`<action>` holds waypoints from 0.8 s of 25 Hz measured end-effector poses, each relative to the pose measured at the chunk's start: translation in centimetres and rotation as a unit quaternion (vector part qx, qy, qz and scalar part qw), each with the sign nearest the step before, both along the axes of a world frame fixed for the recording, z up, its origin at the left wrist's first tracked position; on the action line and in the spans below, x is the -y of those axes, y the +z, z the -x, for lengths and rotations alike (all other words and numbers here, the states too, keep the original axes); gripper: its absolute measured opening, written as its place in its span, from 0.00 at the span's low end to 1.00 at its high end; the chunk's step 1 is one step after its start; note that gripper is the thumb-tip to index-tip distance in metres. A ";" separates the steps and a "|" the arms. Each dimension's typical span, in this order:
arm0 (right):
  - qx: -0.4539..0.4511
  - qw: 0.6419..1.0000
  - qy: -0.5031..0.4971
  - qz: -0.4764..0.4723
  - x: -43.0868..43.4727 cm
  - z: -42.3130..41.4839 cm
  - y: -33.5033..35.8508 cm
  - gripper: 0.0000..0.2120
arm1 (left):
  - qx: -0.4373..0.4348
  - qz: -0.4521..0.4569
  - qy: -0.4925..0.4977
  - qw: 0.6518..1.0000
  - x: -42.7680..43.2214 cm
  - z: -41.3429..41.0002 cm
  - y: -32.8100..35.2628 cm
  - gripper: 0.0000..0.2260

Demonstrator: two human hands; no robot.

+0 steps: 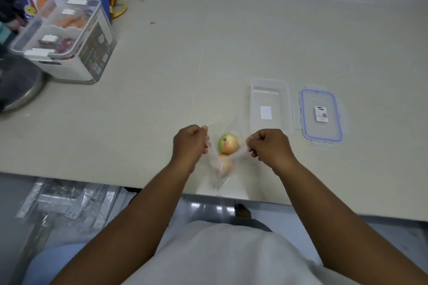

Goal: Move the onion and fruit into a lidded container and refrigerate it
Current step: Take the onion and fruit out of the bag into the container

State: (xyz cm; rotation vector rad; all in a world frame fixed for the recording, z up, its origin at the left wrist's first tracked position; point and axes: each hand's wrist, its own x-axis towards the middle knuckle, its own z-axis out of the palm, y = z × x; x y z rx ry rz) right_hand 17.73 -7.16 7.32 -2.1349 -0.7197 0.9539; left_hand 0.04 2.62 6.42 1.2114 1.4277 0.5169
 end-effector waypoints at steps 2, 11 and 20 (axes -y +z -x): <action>0.029 1.000 -0.005 0.001 0.5 -1.9 0.2 0.07 | -0.024 -0.029 0.044 0.998 -1.1 1.0 0.3 0.15; 0.354 0.882 0.260 -0.169 -0.8 -2.0 1.6 0.11 | -0.066 -0.085 -0.042 0.993 0.9 0.0 0.5 0.18; 0.318 0.787 0.522 0.085 -7.6 0.5 -2.8 0.24 | -0.080 -0.120 -0.033 0.989 2.4 -1.2 1.3 0.15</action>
